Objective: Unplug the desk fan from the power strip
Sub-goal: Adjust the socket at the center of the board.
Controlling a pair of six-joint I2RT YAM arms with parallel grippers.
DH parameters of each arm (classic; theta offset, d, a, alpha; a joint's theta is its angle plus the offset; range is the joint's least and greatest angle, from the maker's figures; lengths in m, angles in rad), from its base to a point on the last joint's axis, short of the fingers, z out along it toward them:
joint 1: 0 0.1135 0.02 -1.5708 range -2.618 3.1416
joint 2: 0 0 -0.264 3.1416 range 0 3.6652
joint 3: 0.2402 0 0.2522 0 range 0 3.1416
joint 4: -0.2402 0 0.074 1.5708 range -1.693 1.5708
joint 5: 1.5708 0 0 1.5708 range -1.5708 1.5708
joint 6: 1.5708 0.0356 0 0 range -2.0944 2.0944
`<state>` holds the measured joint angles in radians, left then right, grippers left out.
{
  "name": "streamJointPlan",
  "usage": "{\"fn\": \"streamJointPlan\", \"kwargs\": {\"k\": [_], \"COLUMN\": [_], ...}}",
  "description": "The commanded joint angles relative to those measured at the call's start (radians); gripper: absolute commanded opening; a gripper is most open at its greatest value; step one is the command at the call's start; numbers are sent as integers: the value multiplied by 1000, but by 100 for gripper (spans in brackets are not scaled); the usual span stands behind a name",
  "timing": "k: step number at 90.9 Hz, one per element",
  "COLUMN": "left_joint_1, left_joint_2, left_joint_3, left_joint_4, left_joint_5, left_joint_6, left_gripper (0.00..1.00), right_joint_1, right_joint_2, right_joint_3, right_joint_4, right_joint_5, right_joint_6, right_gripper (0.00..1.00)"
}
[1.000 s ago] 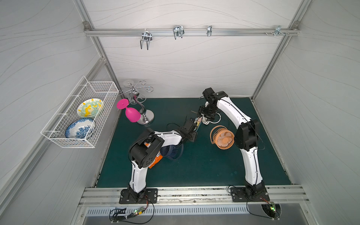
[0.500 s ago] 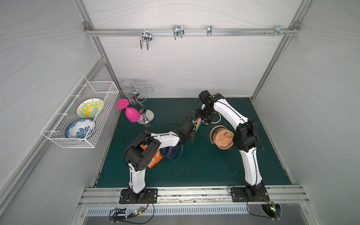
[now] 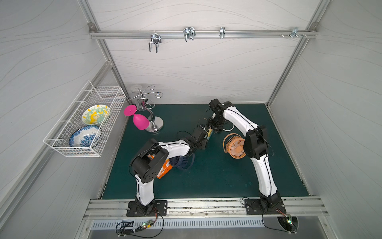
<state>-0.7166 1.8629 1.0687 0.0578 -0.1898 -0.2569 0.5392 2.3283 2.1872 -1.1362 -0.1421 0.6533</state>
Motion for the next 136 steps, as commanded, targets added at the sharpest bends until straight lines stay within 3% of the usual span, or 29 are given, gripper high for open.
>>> {"fn": "streamJointPlan", "kwargs": {"k": [1,16,50,96,113,136], "left_joint_1": [-6,-6,-22,-26,-27,-27], "left_joint_2": [-24,-24,-3,107,131,168], "left_joint_3": [2,-19,-142,-104,-95,-53], "left_joint_4": [9,45,305,347,358,359], "left_joint_5": [13,25,-3,-20,-17,-4], "left_joint_6": [7,1,13,-10,-16,4], "left_gripper": [61,61,62,65,59,50], "right_joint_1": [5,12,1,2,-10,-17], "right_joint_2": [30,45,52,51,60,44], "right_joint_3": [41,51,42,30,36,19], "right_joint_4": [-17,-5,11,17,17,13], "right_joint_5": [15,-10,-57,-64,-71,-76], "right_joint_6": [-15,0,25,20,25,14], "right_gripper": [61,59,47,44,41,49]}}
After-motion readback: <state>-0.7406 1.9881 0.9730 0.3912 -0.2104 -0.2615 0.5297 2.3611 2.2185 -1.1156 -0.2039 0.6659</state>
